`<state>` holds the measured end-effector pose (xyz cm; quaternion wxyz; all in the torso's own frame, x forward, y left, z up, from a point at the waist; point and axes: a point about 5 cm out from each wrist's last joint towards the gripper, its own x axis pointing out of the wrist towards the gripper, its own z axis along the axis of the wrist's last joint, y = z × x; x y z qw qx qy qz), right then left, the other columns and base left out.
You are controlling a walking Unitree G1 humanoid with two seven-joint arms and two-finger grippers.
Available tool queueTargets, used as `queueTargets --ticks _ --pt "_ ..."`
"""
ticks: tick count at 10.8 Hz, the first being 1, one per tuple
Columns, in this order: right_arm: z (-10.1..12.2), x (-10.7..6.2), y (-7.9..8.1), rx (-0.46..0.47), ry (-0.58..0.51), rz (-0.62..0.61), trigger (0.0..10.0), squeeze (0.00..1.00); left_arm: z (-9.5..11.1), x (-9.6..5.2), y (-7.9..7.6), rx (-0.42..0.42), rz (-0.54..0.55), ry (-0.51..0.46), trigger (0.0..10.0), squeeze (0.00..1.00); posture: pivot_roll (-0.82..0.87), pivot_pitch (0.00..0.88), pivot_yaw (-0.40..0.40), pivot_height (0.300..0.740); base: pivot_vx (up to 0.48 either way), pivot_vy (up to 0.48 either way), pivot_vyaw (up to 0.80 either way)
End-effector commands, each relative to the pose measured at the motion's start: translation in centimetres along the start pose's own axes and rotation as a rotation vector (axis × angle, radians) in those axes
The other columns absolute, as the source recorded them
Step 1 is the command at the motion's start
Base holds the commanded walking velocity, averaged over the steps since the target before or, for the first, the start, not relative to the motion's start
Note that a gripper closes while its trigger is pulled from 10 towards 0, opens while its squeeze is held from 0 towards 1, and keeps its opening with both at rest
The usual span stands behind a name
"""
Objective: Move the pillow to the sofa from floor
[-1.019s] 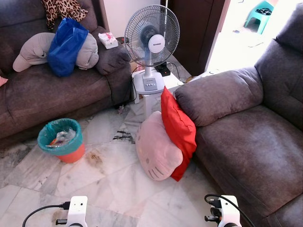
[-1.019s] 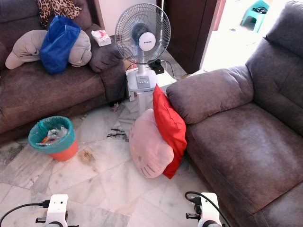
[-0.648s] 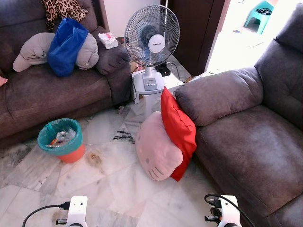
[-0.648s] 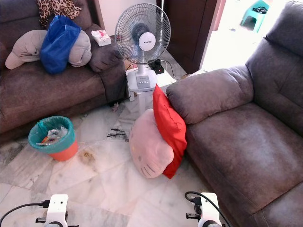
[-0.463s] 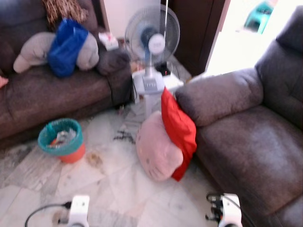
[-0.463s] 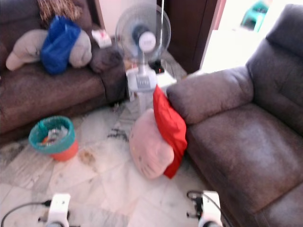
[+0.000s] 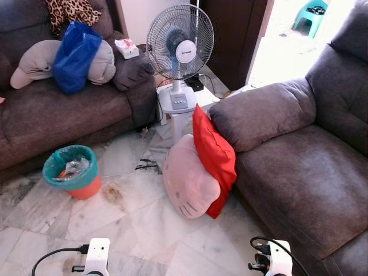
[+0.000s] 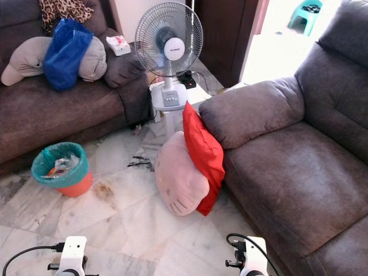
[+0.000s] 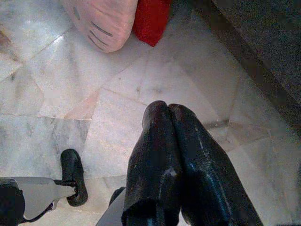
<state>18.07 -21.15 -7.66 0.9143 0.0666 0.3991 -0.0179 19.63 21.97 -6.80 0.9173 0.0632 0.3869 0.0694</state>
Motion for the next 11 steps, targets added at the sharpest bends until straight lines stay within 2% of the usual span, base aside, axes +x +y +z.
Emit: queueTargets --ticks 1,7,9,10,11 --pt "-0.33 -0.09 0.02 0.01 0.006 0.0 10.0 0.0 -0.67 -0.16 0.05 -0.012 0.001 0.025 10.0 0.0 0.03 0.098 0.015 0.74 0.0 0.0 0.0" --pt "-0.12 0.06 0.32 0.018 0.003 0.005 10.0 0.0 -0.33 -0.01 0.34 0.003 0.016 0.031 10.0 0.0 0.04 0.078 0.026 0.74 0.0 0.0 0.0" --pt "0.01 0.09 0.32 -0.006 0.003 0.006 10.0 0.0 -0.33 -0.01 0.38 -0.001 0.015 0.029 10.0 0.0 0.04 0.067 0.027 0.74 0.0 0.0 0.0" --pt "0.03 0.12 0.39 -0.034 0.009 0.012 10.0 0.0 -0.34 -0.02 0.36 -0.001 0.012 0.029 10.0 0.0 0.04 0.065 0.027 0.74 0.255 0.0 0.52" --pt "0.0 0.13 0.38 -0.012 0.009 0.003 10.0 0.0 -0.32 -0.02 0.36 0.0 0.011 0.028 10.0 0.0 0.04 0.061 0.027 0.74 0.259 0.0 0.0"
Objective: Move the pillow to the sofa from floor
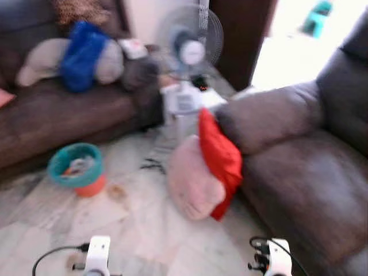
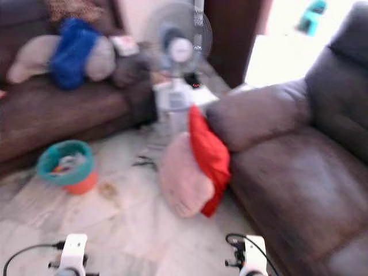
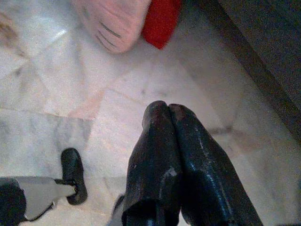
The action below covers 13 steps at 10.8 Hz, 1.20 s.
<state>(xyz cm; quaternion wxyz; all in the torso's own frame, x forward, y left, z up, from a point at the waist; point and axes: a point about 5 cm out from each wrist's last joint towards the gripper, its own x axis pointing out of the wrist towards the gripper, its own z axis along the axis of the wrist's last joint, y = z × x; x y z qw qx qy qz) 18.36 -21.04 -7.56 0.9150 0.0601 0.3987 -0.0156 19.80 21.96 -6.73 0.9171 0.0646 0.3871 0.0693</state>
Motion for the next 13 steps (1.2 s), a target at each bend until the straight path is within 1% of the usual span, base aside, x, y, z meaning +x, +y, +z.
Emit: queueTargets --ticks 1,11,12,13 --pt "-0.32 0.01 0.26 0.005 0.018 0.003 10.0 0.0 -0.45 -0.07 0.37 -0.003 0.01 0.026 10.0 0.0 0.04 0.065 0.026 0.74 0.259 0.0 0.0" --pt "-0.62 -0.06 0.26 0.015 0.026 -0.001 10.0 0.0 -0.39 -0.06 0.35 -0.007 0.011 0.021 10.0 0.0 0.04 0.085 0.026 0.74 0.292 0.0 0.0" --pt "-0.6 -0.06 0.27 0.008 0.027 0.001 10.0 0.0 -0.39 -0.06 0.37 -0.006 0.015 0.022 10.0 0.0 0.04 0.086 0.025 0.74 0.24 0.0 0.0" --pt "-0.58 -0.07 0.35 -0.022 0.022 0.011 10.0 0.0 -0.4 -0.08 0.38 -0.009 0.019 0.019 10.0 0.0 0.04 0.084 0.024 0.74 0.0 0.0 0.0"
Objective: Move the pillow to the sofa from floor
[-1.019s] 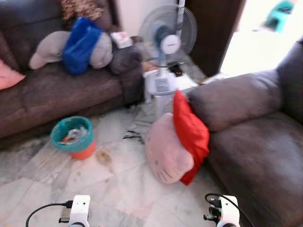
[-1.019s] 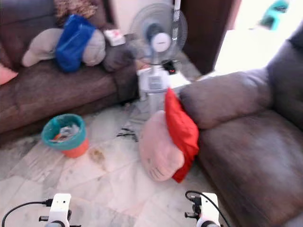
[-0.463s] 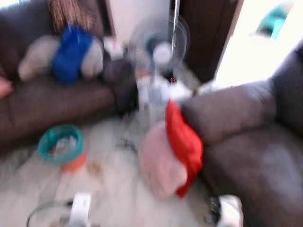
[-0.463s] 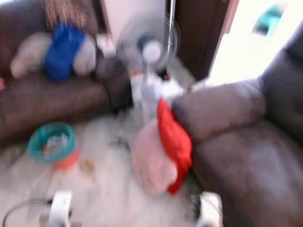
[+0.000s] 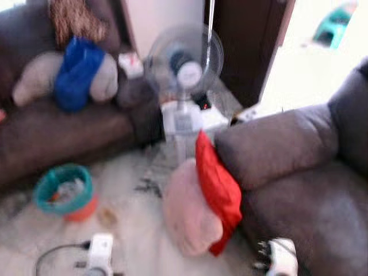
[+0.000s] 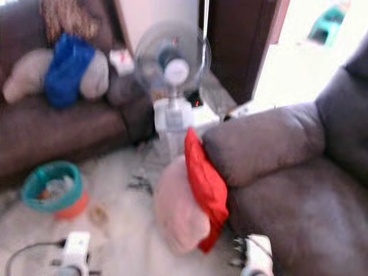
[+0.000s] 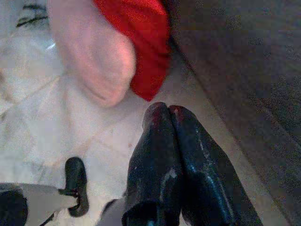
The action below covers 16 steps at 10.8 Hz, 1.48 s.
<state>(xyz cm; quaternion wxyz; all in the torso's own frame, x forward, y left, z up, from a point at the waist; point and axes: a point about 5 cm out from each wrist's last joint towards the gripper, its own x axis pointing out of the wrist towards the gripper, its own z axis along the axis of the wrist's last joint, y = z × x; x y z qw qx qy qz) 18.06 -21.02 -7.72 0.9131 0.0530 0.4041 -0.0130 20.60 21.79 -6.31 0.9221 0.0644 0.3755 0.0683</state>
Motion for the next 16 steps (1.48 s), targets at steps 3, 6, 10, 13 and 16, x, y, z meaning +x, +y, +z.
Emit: queueTargets --ticks 3,6,10,13,16 --pt "-0.19 0.06 0.45 -0.012 0.013 0.02 10.0 0.0 -1.37 -0.36 0.53 -0.001 0.02 0.048 10.0 0.0 0.04 0.075 0.023 0.74 0.0 0.0 0.73" --pt "-0.2 0.09 0.47 0.006 0.018 0.017 10.0 0.0 -1.48 -0.4 0.51 0.002 0.018 0.051 10.0 0.0 0.05 0.077 0.02 0.74 0.0 0.0 0.15" --pt "-0.51 -0.01 0.4 0.006 0.025 0.007 10.0 0.0 -1.62 -0.45 0.54 -0.003 0.023 0.053 10.0 0.0 0.04 0.094 0.021 0.74 0.0 0.0 0.0" --pt "-0.75 -0.03 0.39 -0.014 0.045 0.0 10.0 0.0 -1.66 -0.47 0.49 -0.007 0.022 0.052 10.0 0.0 0.03 0.099 0.02 0.74 0.0 0.0 0.0" --pt "-0.72 -0.1 0.26 0.002 0.031 0.0 10.0 0.0 -1.84 -0.52 0.68 -0.01 0.037 0.06 10.0 0.0 0.03 0.107 0.018 0.74 0.0 0.0 0.0"
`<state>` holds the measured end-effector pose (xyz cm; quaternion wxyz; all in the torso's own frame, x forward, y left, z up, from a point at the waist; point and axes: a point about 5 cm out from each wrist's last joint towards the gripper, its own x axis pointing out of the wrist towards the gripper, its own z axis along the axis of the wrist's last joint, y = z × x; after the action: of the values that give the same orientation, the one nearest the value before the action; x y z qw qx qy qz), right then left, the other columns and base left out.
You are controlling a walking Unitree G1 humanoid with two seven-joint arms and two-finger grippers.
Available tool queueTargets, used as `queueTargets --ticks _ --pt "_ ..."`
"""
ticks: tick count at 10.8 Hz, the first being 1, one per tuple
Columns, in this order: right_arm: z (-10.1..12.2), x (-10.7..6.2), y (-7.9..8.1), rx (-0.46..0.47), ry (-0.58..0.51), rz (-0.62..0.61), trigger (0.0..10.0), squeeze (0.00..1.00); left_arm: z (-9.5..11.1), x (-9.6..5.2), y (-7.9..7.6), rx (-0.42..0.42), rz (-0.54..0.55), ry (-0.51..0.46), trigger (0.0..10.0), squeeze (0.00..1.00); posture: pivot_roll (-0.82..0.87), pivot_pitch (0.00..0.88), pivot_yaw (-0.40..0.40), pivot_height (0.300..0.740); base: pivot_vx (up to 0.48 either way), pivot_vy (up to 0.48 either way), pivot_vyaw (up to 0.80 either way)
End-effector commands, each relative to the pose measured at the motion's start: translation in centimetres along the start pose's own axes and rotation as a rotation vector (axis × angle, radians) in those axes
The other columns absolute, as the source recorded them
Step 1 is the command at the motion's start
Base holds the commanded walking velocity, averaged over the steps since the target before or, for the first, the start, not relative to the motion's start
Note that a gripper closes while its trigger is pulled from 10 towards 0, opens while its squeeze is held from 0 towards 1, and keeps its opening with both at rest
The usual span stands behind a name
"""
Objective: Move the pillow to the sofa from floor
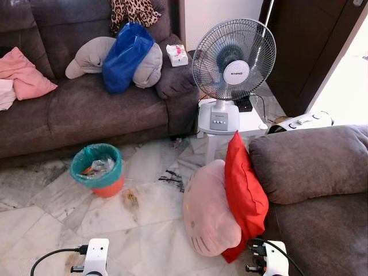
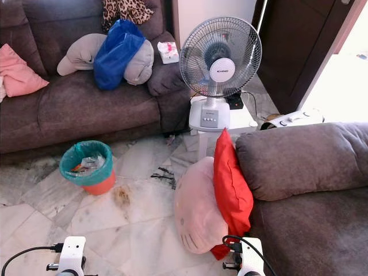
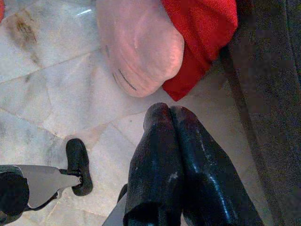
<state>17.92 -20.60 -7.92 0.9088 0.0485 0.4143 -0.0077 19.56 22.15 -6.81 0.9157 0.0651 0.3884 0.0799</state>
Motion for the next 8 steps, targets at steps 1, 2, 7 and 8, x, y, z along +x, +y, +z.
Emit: queueTargets --ticks 1,2,7,8 --pt "-0.48 -0.15 -0.14 0.006 0.012 -0.007 10.0 0.0 -0.78 -0.18 0.31 -0.006 0.016 0.032 10.0 0.0 0.04 0.106 0.017 0.74 0.0 0.0 0.0" --pt "-0.51 -0.16 -0.14 0.006 0.012 -0.006 10.0 0.0 -0.79 -0.18 0.29 -0.007 0.015 0.033 10.0 0.0 0.04 0.105 0.017 0.74 0.0 0.0 0.0" --pt "-0.35 -0.11 -0.04 0.003 0.006 0.002 10.0 0.0 -0.91 -0.23 0.3 -0.004 0.017 0.033 10.0 0.0 0.04 0.094 0.017 0.74 0.0 0.0 0.0" --pt "-0.37 -0.11 -0.05 -0.003 0.011 0.001 10.0 0.0 -0.93 -0.23 0.3 -0.002 0.016 0.033 10.0 0.0 0.04 0.092 0.017 0.74 0.0 0.0 0.0"
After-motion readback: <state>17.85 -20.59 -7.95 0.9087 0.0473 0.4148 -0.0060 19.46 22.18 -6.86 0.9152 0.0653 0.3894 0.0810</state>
